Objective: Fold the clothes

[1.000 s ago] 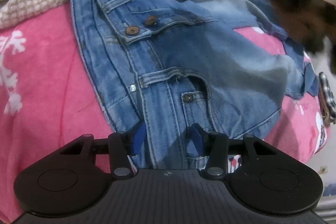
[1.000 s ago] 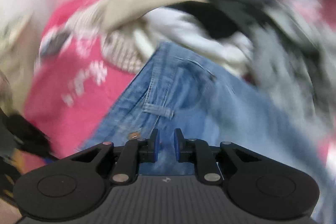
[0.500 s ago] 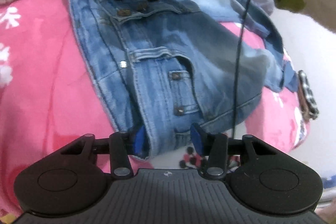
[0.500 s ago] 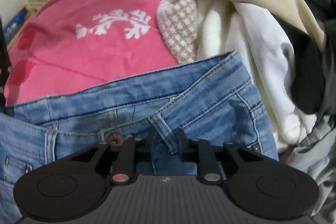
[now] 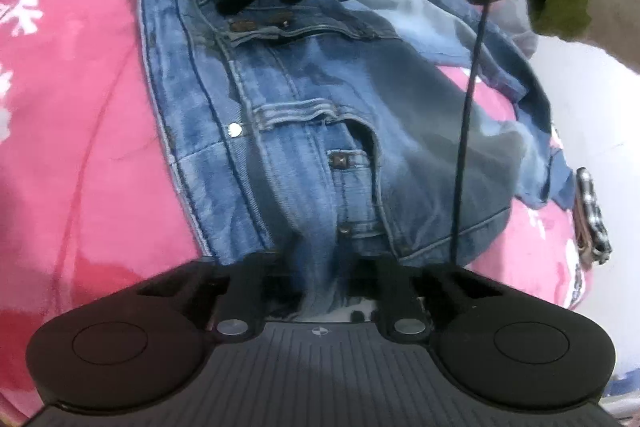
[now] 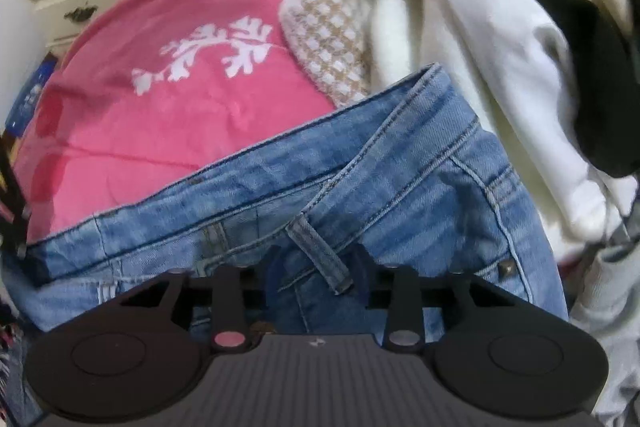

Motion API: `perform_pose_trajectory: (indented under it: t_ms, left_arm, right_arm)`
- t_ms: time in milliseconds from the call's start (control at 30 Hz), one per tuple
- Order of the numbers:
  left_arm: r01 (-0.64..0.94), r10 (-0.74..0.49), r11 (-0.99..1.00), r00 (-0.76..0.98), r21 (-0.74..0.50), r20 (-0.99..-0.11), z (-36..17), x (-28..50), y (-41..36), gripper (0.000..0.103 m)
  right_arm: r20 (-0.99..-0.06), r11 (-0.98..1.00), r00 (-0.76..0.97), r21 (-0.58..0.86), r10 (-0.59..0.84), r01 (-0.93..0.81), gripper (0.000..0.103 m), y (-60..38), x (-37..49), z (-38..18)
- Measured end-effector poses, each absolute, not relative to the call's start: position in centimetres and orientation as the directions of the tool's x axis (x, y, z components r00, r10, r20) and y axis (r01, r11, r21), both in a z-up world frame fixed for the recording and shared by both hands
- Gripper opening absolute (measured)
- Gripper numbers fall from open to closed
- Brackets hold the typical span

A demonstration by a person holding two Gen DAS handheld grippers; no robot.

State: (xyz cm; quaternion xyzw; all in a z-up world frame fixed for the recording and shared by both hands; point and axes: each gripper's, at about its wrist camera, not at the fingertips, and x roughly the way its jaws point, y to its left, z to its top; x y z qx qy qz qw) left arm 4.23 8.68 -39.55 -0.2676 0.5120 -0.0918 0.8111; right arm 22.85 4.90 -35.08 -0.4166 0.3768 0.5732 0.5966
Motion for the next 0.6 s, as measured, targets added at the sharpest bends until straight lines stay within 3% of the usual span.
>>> perform_pose_trajectory:
  t_ms: [33, 267, 467, 600]
  left_arm:
    - [-0.134, -0.422, 0.835, 0.465, -0.533, -0.778, -39.5, 4.1, 8.8, 0.009]
    - [-0.181, -0.407, 0.804, 0.527, -0.566, -0.746, -37.8, 1.9, 10.4, 0.008]
    - [-0.175, -0.404, 0.789, 0.574, -0.589, -0.712, -35.3, 0.1, 12.8, 0.008]
    - [-0.193, -0.401, 0.784, 0.569, -0.59, -0.718, -35.7, -0.8, 14.4, 0.008]
  right_arm:
    - [-0.921, 0.013, 0.083, -0.085, 0.38, -0.996, 0.002, 4.8, 22.8, -34.8]
    - [-0.876, 0.106, 0.151, -0.115, 0.457, -0.988, 0.002, 3.6, 22.2, -32.1]
    - [-0.826, 0.157, 0.12, -0.038, 0.551, -0.987, 0.0, 4.5, 21.6, -29.9]
    - [-0.826, 0.137, 0.136, -0.071, 0.547, -0.988, 0.0, 6.6, 21.0, -30.6]
